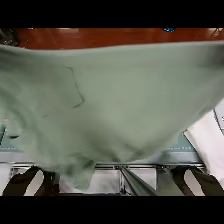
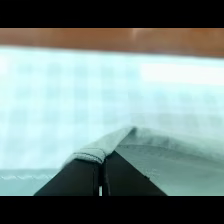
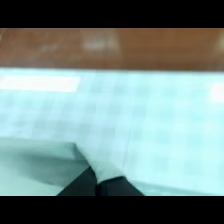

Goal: Fold the shirts.

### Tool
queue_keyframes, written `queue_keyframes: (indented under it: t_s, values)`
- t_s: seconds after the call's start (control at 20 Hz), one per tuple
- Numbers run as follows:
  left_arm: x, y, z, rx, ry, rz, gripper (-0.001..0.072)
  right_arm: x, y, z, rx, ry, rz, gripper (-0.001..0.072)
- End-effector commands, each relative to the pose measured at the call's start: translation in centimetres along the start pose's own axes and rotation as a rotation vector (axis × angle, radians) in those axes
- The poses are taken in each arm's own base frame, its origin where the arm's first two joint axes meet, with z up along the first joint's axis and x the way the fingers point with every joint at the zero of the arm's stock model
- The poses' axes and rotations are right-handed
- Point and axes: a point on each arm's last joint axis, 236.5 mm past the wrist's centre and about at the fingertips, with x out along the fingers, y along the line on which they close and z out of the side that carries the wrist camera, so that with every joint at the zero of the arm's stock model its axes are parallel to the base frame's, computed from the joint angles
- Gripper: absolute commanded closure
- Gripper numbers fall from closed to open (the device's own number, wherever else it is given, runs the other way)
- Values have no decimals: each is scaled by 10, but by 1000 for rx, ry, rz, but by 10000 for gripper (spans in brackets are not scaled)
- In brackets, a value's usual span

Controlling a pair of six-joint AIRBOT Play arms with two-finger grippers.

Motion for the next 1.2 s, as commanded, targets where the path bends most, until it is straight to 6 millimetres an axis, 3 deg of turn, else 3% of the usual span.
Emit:
queue_keyframes:
  t_s: [0.0,0.15,0.3,0.4,0.55,0.7,0.8,1.0,1.15]
  values:
    - [102,15,-38,-121,196,-68,675,81,-41,-35,126,147,60,688]
    - [196,26,-38,-268,210,-126,675,176,-66,-40,204,198,97,688]
    - [277,42,-65,-349,309,-113,675,268,-88,-45,226,232,85,688]
    - [314,46,-83,-377,370,-111,675,315,-111,-45,283,249,67,688]
    - [351,45,-105,-393,432,-113,675,362,-142,-44,379,269,49,688]
    - [362,48,-118,-431,466,-103,675,385,-153,-57,410,320,53,688]
    - [353,45,-121,-416,500,-117,675,385,-151,-65,401,363,68,688]
    - [308,39,-131,-262,613,-196,675,348,-160,-77,368,468,96,688]
    - [282,52,-169,-181,788,-152,675,314,-185,-121,351,671,31,688]
